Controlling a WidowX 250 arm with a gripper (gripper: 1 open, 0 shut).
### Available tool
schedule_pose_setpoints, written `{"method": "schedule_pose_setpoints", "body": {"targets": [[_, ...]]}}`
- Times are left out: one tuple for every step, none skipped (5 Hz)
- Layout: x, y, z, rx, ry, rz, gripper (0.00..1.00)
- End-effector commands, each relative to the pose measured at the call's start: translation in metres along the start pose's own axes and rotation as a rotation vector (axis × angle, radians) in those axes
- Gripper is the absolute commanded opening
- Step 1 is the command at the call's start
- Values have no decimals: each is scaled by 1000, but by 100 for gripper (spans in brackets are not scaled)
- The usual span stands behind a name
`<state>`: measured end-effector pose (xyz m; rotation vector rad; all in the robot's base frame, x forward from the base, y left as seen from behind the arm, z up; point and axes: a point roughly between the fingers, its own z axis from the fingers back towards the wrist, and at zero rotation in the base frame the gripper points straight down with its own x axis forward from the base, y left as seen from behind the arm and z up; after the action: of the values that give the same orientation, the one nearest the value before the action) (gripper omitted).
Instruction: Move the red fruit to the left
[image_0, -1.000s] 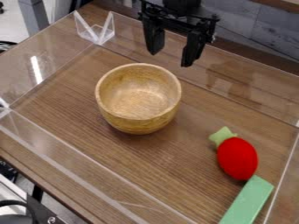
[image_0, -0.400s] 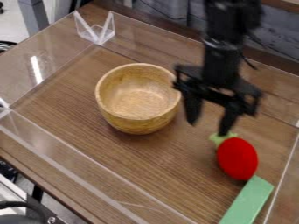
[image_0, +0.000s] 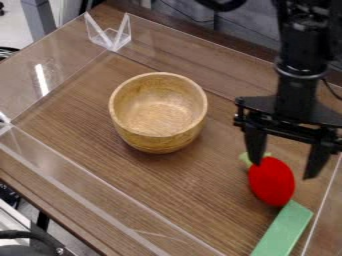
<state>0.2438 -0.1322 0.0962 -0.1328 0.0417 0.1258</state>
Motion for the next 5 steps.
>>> {"method": "schedule_pose_setpoints", "body": {"targets": [[7,-3,22,-85,-142,-18,100],[9,4,18,-101,-193,-14,100],[9,0,17,-113,-210,-66,100],[7,-3,14,-121,-210,-104,100],[7,-4,13,-119,-214,-148,100]]}}
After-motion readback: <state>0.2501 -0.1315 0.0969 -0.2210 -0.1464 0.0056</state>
